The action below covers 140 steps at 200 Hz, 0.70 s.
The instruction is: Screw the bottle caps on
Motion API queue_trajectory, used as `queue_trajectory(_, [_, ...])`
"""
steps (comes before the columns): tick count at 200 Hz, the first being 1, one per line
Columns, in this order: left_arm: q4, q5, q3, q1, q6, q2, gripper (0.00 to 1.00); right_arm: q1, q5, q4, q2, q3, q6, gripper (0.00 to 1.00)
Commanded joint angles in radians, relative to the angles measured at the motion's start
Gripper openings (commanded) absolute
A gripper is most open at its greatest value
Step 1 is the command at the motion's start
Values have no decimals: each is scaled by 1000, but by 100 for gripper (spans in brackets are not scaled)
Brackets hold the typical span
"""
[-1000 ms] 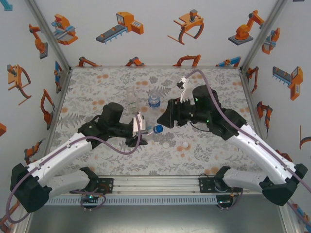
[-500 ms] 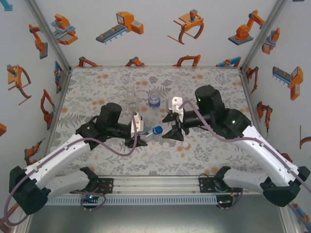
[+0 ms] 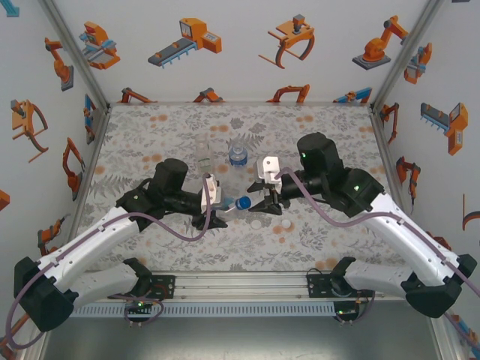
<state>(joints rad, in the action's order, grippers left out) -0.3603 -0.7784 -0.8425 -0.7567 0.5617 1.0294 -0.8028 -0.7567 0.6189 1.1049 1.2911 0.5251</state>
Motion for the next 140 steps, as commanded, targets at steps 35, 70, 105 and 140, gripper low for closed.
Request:
queue_trajectory(35, [-12,-34,-35,-6,4,-19,0,-16,-45,-28,36,1,16,44])
queue_trajectory(70, [-15,-32,-37,-6,8,-17,0,-19,-28,-30,39,-4,9,35])
queue_trajectory(105, [-13,-25,-37,-6,8,-17,0,-19,17,-65,35,-21,-137,14])
queue_trajectory(140, [34,0,-20,-5,-6,-24,0,-19,210,-213,6,-116,-635,0])
